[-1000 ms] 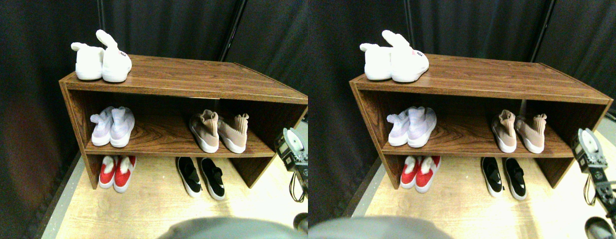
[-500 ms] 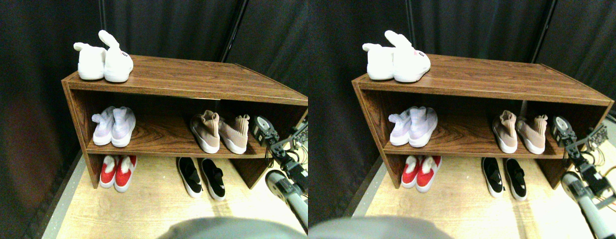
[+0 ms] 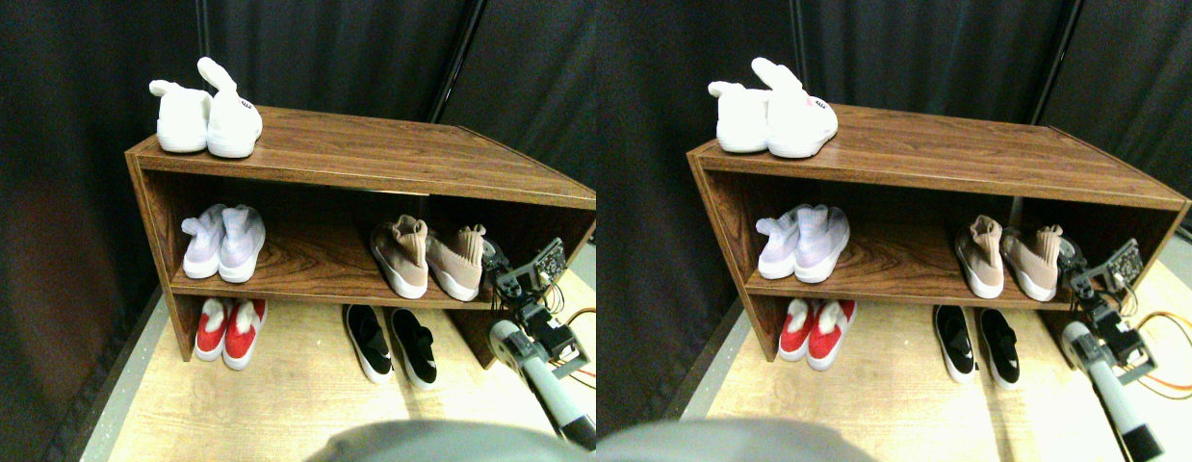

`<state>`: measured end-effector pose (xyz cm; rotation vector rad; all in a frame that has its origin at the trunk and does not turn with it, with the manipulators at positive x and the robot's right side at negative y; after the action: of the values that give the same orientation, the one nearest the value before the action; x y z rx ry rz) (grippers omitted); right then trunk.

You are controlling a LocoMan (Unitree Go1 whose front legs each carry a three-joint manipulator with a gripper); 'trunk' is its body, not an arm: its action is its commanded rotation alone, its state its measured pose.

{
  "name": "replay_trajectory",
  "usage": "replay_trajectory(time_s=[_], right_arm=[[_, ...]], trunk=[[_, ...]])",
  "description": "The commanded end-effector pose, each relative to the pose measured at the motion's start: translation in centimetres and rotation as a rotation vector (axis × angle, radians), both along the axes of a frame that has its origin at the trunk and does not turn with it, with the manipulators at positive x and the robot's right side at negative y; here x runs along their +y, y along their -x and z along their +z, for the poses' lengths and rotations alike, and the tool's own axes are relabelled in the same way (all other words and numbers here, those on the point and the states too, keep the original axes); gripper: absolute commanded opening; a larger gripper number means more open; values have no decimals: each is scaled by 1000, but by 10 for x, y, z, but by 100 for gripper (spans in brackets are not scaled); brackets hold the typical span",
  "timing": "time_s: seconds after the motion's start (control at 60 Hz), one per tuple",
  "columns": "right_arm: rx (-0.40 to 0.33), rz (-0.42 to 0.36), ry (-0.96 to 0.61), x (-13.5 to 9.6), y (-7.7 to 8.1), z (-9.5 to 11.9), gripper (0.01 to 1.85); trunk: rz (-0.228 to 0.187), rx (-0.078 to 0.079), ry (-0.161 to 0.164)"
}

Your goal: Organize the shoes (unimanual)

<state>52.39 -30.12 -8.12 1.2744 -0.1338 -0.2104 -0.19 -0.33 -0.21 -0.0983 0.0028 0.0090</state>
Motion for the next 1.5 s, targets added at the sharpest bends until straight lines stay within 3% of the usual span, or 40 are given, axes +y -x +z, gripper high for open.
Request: replay_trajectory(time_s=[0.017,0.3,0.617,0.85,0.917,1.0,1.2,1.283,1.433,1.5], right_arm=[[-27,4,8,12,5,5,6],[-12,58,-40,25,11,-5,6],[12,37,-53,36,15,-8,6],[10,75,-27,40,12,-10,6],[7,48,-31,40,11,-10,6],[2,13,-12,36,10,-9,6],[-27,15,88,13,4,-3,6],[-33,-7,62,7,4,0,6],[-55,0,69,4,12,6,6],[-88,37,64,7,18,7,6]], trunk=[[20,17,20],[26,21,29],[34,21,34],[30,25,30],[28,26,29],[23,26,24],[10,22,15],[4,22,9],[-8,25,1],[-15,26,-1]])
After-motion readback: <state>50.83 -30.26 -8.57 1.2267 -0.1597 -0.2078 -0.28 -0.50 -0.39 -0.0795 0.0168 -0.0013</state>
